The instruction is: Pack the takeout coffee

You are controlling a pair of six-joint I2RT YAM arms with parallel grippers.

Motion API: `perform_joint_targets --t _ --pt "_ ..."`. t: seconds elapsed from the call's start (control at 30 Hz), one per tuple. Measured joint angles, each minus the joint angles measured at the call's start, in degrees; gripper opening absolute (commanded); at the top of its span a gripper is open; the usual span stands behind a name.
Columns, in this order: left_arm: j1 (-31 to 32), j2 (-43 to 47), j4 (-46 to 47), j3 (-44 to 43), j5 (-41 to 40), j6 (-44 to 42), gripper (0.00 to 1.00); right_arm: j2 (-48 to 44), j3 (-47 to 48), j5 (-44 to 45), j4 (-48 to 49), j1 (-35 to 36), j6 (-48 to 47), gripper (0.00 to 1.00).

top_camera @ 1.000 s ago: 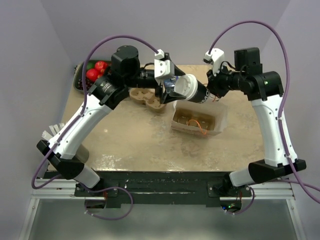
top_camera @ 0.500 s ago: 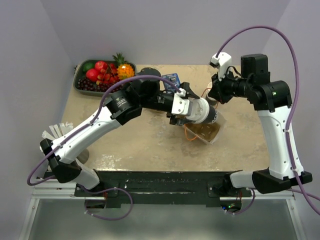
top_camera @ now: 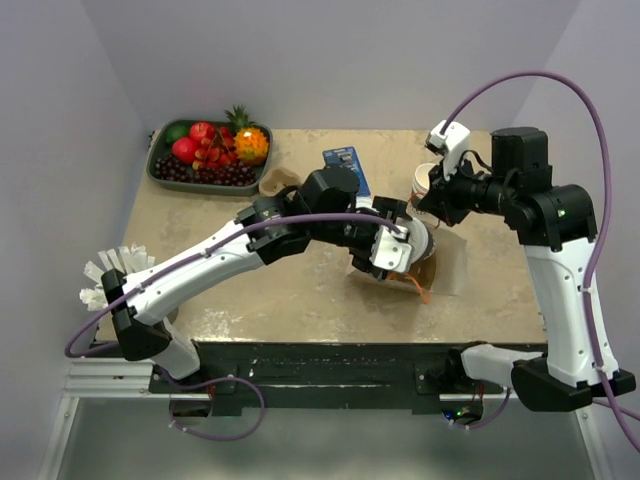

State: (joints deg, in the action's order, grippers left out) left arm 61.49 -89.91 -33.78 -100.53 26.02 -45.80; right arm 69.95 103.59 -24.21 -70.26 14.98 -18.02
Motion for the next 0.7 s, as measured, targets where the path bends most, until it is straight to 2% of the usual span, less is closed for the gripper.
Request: perform_joint_targets --t 0.3,0.7 --pt "3.26 -4.11 -3.41 -1.29 -6.64 -5.07 0.00 0.50 0.26 -0.92 -0.07 0.00 0.02 0.00" --pt "4.15 -6.36 -6.25 -4.11 -9.35 -10.58 0.00 1.53 2.62 -2.36 -0.46 0.81 0.17 0.00"
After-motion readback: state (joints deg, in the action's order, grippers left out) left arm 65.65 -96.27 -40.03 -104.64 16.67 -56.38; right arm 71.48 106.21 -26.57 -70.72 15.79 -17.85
